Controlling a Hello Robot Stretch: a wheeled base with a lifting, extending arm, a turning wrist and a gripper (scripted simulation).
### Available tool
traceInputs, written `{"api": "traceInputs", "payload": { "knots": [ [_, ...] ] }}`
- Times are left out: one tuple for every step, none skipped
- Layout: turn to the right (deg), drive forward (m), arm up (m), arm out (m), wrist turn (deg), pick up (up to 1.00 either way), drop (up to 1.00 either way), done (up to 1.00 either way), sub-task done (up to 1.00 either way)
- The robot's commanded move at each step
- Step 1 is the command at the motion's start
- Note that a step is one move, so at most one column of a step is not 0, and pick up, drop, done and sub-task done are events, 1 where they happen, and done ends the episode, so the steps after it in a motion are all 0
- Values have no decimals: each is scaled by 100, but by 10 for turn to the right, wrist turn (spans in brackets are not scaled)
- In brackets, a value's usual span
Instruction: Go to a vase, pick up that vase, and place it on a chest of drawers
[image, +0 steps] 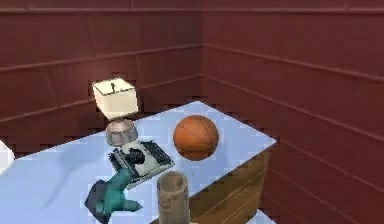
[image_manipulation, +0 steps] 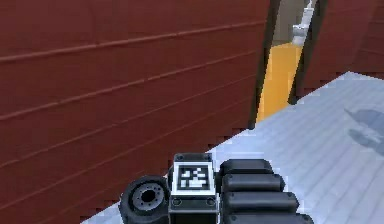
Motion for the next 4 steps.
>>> {"api": "traceInputs", "payload": {
  "knots": [
    [30, 0, 0, 0, 0, 0, 0, 0, 0],
    [-450, 0, 0, 0, 0, 0, 0, 0, 0],
    [-300, 0, 0, 0, 0, 0, 0, 0, 0],
    [450, 0, 0, 0, 0, 0, 0, 0, 0]
  ]
}}
